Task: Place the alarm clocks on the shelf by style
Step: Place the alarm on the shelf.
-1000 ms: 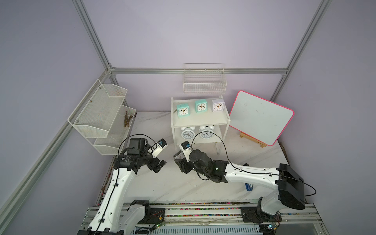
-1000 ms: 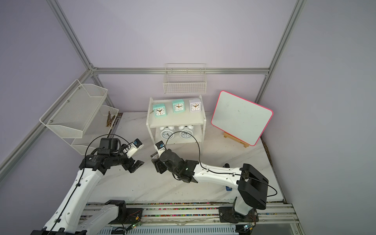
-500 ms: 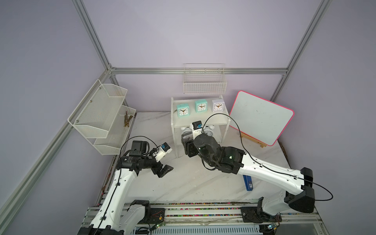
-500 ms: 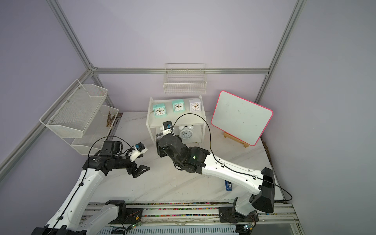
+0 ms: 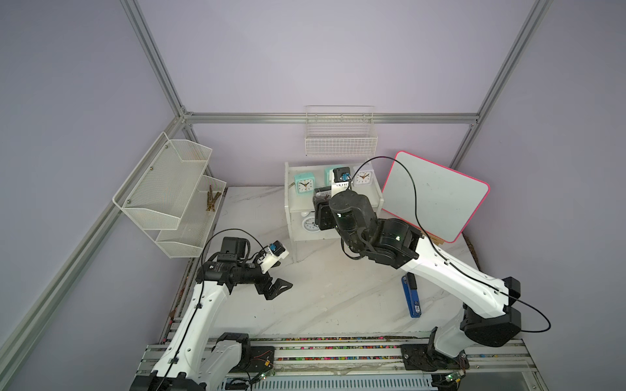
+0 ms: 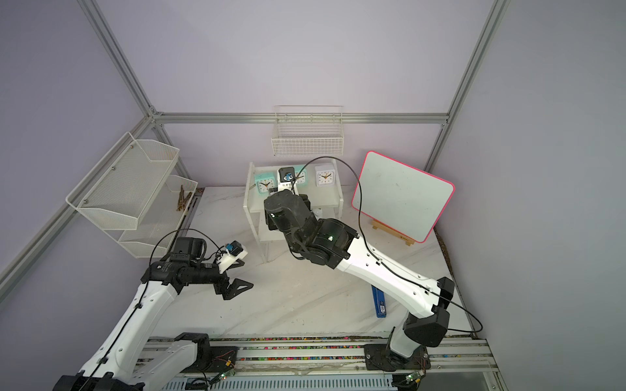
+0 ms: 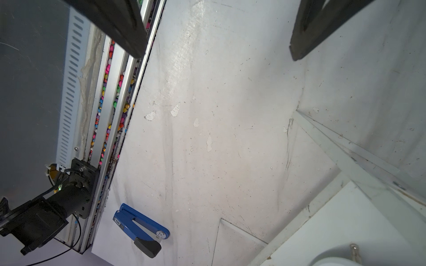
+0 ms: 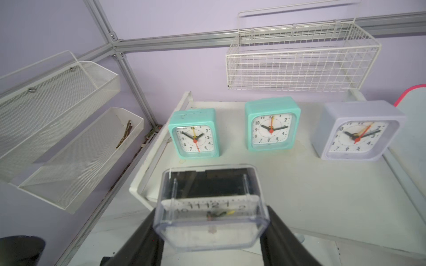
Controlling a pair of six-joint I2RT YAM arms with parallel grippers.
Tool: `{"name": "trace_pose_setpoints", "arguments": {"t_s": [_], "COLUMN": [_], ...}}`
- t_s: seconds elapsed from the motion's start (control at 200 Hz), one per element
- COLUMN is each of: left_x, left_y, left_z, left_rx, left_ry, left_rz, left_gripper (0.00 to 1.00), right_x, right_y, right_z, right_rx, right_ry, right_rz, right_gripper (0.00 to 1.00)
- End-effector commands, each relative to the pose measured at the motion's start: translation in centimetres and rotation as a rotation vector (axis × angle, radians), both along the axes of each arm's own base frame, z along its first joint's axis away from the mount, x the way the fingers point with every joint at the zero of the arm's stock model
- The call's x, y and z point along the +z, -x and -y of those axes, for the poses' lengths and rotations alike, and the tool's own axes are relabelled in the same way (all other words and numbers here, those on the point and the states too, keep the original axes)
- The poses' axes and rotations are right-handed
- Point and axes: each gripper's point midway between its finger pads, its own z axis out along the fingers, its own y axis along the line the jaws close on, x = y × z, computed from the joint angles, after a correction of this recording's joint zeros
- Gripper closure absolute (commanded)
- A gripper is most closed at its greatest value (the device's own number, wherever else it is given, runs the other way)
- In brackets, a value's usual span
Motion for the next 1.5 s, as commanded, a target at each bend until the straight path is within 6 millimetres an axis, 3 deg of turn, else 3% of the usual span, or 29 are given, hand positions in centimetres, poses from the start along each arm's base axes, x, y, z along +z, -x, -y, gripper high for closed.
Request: {"name": "trace_pose_setpoints", "arguments": {"t_s": [0.0,0.325,0.83,1.145,1.18,1.495], "left_x": [0.8,0.2,-0.1,-0.3,-0.3,-0.3], "left_y": [0.2,0.4,0.3,0.2,0.2,0.1], "left_z": [0.6,0.7,0.5,0.3,0.3,0.2], "left_rx": [-0.04,-0.037,-0.029,-0.021,-0.023,-0.017], "left_ry": [0.032,0.034,0.022,0.008,0.007,0.001], "left_rz": [0.039,0.026,0.027,0.028,0.029,0.037], "left_gripper": [0.0,0.0,0.0,0.0,0.0,0.0], "right_x": [-0.4,-1.7,-2.8,-3.4,-3.5,-2.5], "right_y": [-1.5,-4.4,-5.6,-5.8,-5.8,-5.1], "right_z": [1.3,3.0,3.5,3.4,3.4,3.9], "right_rx": [-0.022,-0.086,-0.113,-0.116,-0.115,-0.104], "right_ry": [0.03,0.077,0.101,0.11,0.111,0.094], "right_rz": [-0.018,-0.03,-0.043,-0.05,-0.052,-0.045], "right_gripper": [0.52,0.5,0.45,0.36,0.29,0.18]}}
